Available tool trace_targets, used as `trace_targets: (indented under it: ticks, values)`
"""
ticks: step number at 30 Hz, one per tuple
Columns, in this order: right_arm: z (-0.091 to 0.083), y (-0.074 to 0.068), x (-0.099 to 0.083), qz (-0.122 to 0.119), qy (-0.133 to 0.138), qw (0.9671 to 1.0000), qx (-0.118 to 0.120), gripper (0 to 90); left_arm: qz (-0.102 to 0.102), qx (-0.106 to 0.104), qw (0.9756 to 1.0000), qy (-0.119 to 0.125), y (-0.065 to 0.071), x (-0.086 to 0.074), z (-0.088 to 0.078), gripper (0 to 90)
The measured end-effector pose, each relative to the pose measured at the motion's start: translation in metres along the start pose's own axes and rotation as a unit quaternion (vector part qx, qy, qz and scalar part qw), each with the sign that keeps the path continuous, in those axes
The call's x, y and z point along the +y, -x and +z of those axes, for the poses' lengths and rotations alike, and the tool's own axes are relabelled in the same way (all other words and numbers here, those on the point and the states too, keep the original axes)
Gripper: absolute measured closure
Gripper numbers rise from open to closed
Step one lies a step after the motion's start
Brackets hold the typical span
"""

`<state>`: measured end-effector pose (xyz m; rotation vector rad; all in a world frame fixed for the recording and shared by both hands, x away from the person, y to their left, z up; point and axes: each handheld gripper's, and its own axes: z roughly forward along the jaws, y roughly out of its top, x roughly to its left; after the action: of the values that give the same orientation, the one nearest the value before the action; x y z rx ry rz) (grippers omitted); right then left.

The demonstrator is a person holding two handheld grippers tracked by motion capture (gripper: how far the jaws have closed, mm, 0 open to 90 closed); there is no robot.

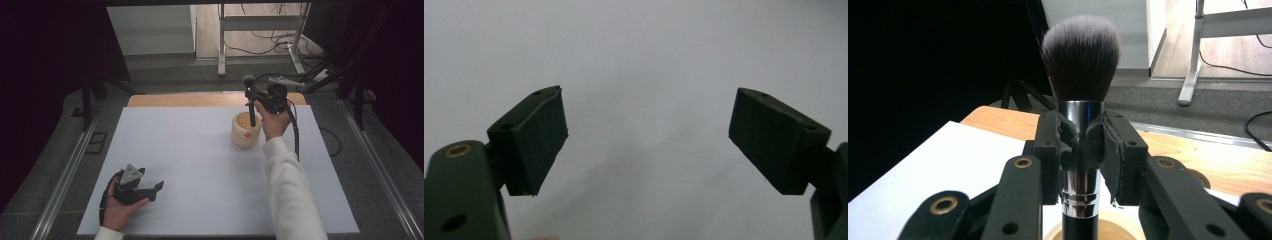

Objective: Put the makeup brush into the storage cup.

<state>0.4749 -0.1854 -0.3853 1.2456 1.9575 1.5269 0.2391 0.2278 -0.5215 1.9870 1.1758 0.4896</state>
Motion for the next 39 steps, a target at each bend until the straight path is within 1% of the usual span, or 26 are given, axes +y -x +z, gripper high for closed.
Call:
trace_targets:
  ticks: [8,13,17,20,23,26,30,34,39]
  values:
    - [0.005,-0.001,0.002,-0.003,0.005,1.0,-0.003,70.8,-0.001,0.0,1.0,0.0,-0.001,0.0,0.0,16.1]
    - [0.009,0.002,-0.001,-0.002,0.003,1.0,-0.005,70.8,0.001,0.0,1.0,-0.001,0.0,0.0,0.0,16.0]
    - [0.013,0.004,-0.002,0.0,0.01,0.9999,-0.004,70.8,0.0,0.001,1.0,-0.001,0.0,0.0,0.0,16.1]
    - [0.016,0.003,-0.004,-0.004,0.011,0.9999,-0.008,70.8,-0.001,0.001,1.0,-0.001,-0.001,0.0,0.0,16.1]
    - [0.018,0.006,-0.006,-0.003,0.01,0.9999,-0.01,70.8,0.0,0.001,1.0,-0.002,-0.001,0.0,0.001,16.1]
    - [0.02,0.008,-0.008,0.0,0.012,0.9999,-0.008,70.8,0.002,0.001,1.0,-0.002,-0.001,0.0,0.001,16.1]
    - [0.024,0.007,-0.011,-0.001,0.013,0.9999,-0.009,70.8,0.002,0.001,1.0,-0.001,-0.001,0.0,0.001,16.1]
    - [0.028,0.006,-0.016,-0.008,0.005,0.9999,-0.01,70.8,0.002,0.002,1.0,-0.003,-0.001,0.0,0.001,16.1]
    - [0.03,0.008,-0.025,-0.006,0.0,0.9999,-0.013,70.7,0.003,0.001,1.0,-0.003,-0.001,0.0,0.001,16.1]
